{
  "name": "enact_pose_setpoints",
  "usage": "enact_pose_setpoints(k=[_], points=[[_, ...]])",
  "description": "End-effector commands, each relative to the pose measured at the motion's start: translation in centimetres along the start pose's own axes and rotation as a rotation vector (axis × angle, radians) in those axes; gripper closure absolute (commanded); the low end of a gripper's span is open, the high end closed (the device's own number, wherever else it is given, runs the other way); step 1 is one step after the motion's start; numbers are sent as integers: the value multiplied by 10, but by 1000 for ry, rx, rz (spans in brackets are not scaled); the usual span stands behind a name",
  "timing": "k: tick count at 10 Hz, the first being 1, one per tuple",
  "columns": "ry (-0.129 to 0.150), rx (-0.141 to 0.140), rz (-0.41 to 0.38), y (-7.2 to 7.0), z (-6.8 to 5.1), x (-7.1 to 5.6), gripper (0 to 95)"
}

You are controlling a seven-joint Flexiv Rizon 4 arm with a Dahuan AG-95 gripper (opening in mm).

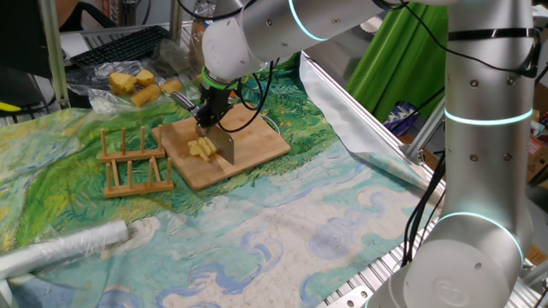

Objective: Chop the potatoes

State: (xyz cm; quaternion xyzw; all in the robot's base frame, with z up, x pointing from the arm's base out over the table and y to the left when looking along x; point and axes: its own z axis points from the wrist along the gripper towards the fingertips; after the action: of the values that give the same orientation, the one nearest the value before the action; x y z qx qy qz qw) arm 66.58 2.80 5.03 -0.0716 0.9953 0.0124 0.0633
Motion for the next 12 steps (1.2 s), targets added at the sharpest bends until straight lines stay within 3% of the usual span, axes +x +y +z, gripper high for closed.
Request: enact_pose_setpoints(k=[1,6,10,12], points=[[28,-3,5,0,-4,1,950],[25,0,11,3,-5,12,950],[5,-1,8,5,-12,26,950],[-31,-1,5,7,-9,38,950]])
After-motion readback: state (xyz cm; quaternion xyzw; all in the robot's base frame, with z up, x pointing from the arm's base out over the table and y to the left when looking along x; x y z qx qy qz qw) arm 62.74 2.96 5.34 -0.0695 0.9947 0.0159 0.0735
